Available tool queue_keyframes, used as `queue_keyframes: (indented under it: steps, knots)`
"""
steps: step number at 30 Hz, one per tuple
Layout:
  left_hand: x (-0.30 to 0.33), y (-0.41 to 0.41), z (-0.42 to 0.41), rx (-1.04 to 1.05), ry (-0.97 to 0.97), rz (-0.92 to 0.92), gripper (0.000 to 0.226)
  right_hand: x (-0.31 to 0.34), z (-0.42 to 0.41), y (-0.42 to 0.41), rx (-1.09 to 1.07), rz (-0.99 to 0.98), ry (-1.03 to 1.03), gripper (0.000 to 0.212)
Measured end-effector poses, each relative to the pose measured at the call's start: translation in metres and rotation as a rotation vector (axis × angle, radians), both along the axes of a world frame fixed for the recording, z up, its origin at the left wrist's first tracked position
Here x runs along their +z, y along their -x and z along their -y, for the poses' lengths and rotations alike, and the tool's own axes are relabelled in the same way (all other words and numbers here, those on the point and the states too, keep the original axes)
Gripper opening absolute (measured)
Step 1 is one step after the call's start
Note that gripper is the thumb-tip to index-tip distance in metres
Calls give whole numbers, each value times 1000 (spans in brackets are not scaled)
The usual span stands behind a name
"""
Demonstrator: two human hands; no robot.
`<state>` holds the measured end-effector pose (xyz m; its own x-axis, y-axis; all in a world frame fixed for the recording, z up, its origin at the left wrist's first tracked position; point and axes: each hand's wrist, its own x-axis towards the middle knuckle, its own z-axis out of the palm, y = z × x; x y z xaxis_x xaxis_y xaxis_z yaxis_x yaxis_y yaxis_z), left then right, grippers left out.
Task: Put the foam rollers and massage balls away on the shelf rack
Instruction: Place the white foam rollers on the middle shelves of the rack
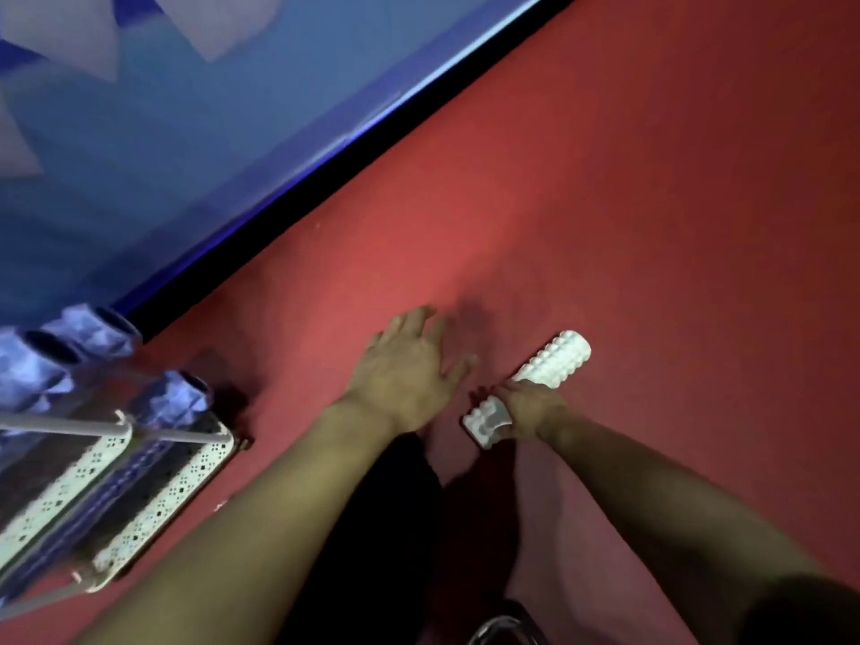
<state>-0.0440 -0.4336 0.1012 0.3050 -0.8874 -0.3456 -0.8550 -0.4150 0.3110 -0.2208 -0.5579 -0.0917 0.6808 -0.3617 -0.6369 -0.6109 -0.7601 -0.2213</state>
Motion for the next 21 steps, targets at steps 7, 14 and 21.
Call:
queue_keyframes:
  steps: [7, 14, 21]
  knots:
    - [-25, -19, 10, 72, -24, -156, 66, -87, -6, -2, 183, -51, 4, 92]
    - [-37, -46, 8, 219, 3, -251, 63, -120, -18, -15, 149, 47, 143, 66]
    - [-39, -63, -6, 336, 59, -262, 64, -108, -24, -28, -3, 352, 197, 99]
